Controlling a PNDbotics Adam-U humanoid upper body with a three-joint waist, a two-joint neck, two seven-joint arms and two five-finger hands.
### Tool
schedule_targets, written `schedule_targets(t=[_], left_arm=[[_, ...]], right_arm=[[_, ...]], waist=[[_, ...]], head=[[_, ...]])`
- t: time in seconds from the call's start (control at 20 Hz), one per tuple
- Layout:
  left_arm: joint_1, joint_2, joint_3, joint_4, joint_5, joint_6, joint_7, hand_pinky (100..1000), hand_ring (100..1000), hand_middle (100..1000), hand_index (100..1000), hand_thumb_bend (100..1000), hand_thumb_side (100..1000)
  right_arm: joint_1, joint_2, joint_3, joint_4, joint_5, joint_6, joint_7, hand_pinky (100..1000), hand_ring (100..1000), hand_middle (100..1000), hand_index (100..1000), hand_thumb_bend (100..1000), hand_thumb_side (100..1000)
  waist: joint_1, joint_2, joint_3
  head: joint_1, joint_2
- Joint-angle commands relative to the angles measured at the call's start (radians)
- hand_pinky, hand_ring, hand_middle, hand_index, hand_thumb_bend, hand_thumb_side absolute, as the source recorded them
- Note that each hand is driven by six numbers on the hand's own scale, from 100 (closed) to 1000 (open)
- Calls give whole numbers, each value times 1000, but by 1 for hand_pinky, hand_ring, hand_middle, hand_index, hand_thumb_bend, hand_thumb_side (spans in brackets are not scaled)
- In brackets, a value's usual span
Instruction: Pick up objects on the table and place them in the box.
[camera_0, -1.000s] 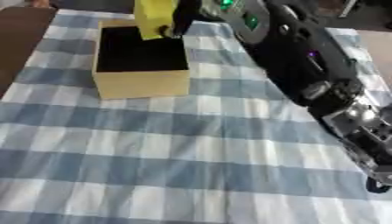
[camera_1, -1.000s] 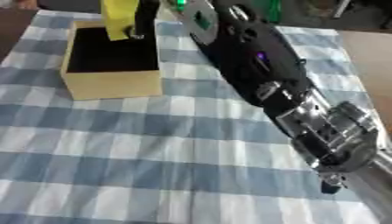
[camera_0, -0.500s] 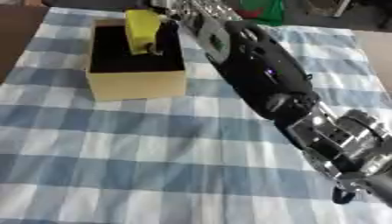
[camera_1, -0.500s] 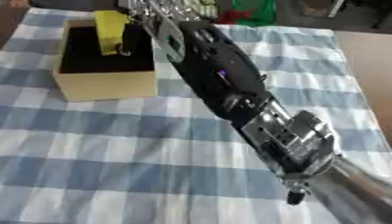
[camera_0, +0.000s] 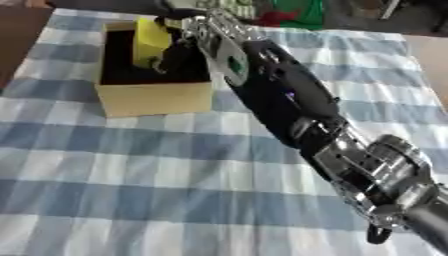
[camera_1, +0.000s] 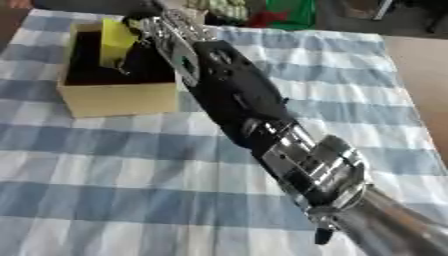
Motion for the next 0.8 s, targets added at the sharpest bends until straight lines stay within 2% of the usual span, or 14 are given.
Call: schedule_targets(t=[0.05, 0.25, 0.45, 0.55, 0.8], left_arm=[[-9, 12, 5, -14, 5, 0, -1, 947, 702, 520, 724, 100, 263], [-9, 12, 5, -14, 5, 1, -2, 946, 702, 520, 725, 100, 262], [-11, 12, 4, -14, 5, 0, -3, 946, 702, 520, 725, 100, 259], [-12, 12, 4, -14, 5, -1, -5, 945, 701, 519, 725, 100, 259], [-13, 11, 4, -14, 5, -1, -5, 946, 701, 520, 724, 100, 262]], right_arm=[[-31, -15, -17, -18, 20, -15, -6, 1000, 1000, 935, 1000, 299, 533], [-34, -18, -31, -11, 66, -18, -34, 1000, 1000, 928, 1000, 330, 513], [-35, -15, -42, 2, 85, -32, -28, 1000, 1000, 964, 1000, 319, 544], [-37, -16, -46, 0, 83, -42, -19, 1000, 1000, 949, 1000, 339, 500], [-40, -23, -57, -35, 41, -44, -10, 1000, 1000, 929, 1000, 262, 486]], waist=[[8, -21, 0], [9, -21, 0], [8, -20, 1], [8, -20, 1], [10, -23, -6]], head=[[5, -8], [8, -10], [9, -12], [10, -13], [15, -11]])
